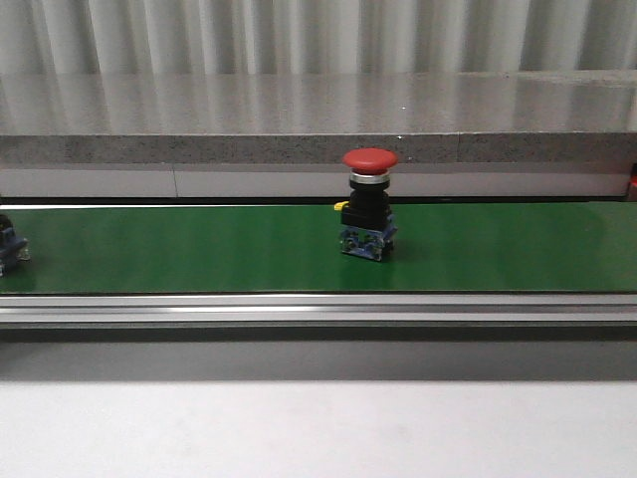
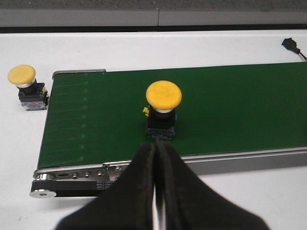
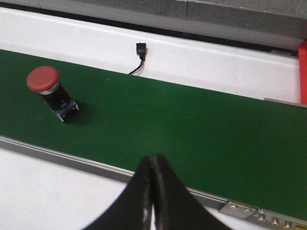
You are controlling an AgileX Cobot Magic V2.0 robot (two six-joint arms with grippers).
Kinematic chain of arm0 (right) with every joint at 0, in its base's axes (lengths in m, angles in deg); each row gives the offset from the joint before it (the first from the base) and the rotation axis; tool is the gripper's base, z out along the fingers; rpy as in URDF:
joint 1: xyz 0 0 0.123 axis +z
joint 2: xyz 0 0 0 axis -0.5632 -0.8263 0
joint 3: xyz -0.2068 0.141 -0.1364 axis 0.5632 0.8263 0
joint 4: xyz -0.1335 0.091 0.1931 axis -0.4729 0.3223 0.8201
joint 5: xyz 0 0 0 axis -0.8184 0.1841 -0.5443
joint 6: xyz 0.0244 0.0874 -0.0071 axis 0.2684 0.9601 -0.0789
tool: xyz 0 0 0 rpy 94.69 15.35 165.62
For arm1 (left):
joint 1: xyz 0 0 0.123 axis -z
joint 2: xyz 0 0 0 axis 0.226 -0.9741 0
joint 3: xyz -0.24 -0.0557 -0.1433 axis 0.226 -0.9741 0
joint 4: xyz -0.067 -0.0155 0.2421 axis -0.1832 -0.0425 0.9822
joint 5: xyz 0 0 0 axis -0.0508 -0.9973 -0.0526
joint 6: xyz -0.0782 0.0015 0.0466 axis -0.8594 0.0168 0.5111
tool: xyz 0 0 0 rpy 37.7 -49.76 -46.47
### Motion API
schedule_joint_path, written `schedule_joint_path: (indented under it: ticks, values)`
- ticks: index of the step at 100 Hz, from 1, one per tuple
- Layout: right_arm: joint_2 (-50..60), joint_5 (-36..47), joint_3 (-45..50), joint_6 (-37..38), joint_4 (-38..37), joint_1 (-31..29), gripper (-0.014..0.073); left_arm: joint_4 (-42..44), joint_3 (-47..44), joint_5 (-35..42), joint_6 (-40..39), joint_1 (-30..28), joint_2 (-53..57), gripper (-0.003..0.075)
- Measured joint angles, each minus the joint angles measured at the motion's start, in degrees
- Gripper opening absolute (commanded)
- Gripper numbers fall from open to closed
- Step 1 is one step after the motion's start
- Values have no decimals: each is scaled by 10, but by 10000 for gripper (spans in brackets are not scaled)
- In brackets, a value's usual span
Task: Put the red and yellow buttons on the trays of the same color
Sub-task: 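Lower the yellow button onto the conveyor's near end, open left gripper, then grasp the red button at the conveyor's far end with the right gripper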
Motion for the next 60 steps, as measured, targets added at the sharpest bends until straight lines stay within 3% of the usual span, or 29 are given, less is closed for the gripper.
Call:
schedule_joint_path:
  ticks: [9, 24, 31, 36, 60]
  values:
    - [-68, -33, -60, 0, 0, 17, 59, 0, 0, 0, 0, 0, 1, -20]
    - [-186, -94, -159, 0, 0, 44, 427, 0, -1, 0, 0, 0, 1, -20]
    - [-233, -120, -200, 0, 0, 55, 545, 0, -1, 0, 0, 0, 1, -20]
    - [-263, -135, -224, 0, 0, 61, 575, 0, -1, 0, 0, 0, 1, -20]
    - [-385, -206, -310, -13, 4, 81, 571, 0, -1, 0, 0, 0, 1, -20]
